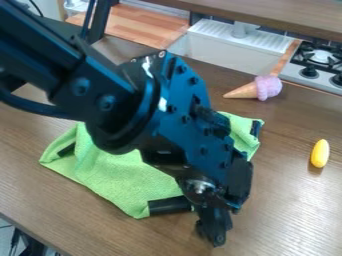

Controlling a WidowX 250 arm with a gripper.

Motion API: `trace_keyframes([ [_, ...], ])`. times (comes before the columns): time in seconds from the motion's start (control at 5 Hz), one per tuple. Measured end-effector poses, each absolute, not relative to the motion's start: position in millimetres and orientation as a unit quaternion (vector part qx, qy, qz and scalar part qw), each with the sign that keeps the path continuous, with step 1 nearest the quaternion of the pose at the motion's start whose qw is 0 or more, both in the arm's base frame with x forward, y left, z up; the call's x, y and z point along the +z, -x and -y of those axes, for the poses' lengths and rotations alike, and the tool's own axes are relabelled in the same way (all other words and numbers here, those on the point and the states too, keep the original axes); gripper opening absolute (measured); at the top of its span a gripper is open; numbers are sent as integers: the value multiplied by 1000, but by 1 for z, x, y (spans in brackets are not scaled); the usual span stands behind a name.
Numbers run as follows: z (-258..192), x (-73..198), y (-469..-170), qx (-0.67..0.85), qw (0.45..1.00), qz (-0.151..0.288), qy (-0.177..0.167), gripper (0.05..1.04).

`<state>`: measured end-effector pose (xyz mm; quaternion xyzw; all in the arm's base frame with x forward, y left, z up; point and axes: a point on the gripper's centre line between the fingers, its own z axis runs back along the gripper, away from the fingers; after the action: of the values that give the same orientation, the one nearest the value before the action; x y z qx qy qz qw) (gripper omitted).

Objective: Unfold the cloth bottom to top.

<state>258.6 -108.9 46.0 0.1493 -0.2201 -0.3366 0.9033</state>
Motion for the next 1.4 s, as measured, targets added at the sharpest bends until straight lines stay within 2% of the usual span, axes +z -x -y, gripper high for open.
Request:
trace_keyframes([
  [0.4, 97, 44, -262, -329, 908, 209, -151, 361],
  [0.6, 97, 44, -261, -333, 908, 206, -151, 150],
  [0.8, 93, 49, -260, -328, 909, 209, -146, 58],
  [1.0, 84, 58, -259, -324, 913, 202, -144, 49],
  [1.4, 62, 79, -281, -303, 925, 177, -146, 49],
])
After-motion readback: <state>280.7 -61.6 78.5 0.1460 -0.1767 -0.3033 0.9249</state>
